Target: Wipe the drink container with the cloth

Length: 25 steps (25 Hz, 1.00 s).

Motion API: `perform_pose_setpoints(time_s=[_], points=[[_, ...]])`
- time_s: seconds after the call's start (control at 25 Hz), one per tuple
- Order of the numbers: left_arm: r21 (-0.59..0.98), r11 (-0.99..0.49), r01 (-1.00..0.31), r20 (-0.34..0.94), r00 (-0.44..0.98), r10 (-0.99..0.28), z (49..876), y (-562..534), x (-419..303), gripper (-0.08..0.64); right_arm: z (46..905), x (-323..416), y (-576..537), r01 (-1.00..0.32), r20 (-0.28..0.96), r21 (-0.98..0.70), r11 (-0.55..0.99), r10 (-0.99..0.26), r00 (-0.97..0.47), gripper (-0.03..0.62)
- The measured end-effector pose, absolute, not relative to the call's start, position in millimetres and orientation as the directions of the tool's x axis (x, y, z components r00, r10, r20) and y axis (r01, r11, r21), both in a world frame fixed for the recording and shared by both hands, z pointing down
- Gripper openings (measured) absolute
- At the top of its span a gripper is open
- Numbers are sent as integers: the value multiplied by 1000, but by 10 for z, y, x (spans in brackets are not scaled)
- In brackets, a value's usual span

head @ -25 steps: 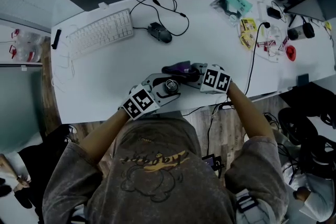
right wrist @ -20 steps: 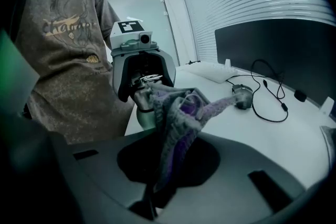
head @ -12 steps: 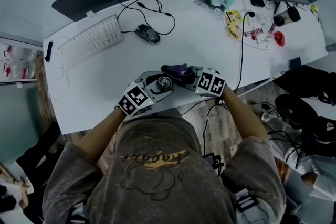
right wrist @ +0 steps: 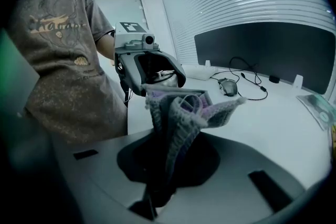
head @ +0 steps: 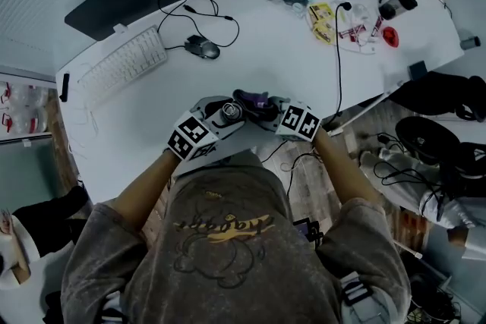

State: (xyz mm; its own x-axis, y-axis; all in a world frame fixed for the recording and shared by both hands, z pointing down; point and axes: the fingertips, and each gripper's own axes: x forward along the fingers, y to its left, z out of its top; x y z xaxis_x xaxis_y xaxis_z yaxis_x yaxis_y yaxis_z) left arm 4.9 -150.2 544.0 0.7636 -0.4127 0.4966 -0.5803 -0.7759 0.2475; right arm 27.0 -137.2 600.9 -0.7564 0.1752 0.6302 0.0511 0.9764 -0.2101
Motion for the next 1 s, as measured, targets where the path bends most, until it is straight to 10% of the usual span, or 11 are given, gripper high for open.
perform_pose_setpoints(time_s=[1.0], points=[[269, -796, -543, 495, 786, -370, 5468, -1501, 55, 273, 5971, 153, -933, -341, 503, -270, 901, -170, -848, 49]])
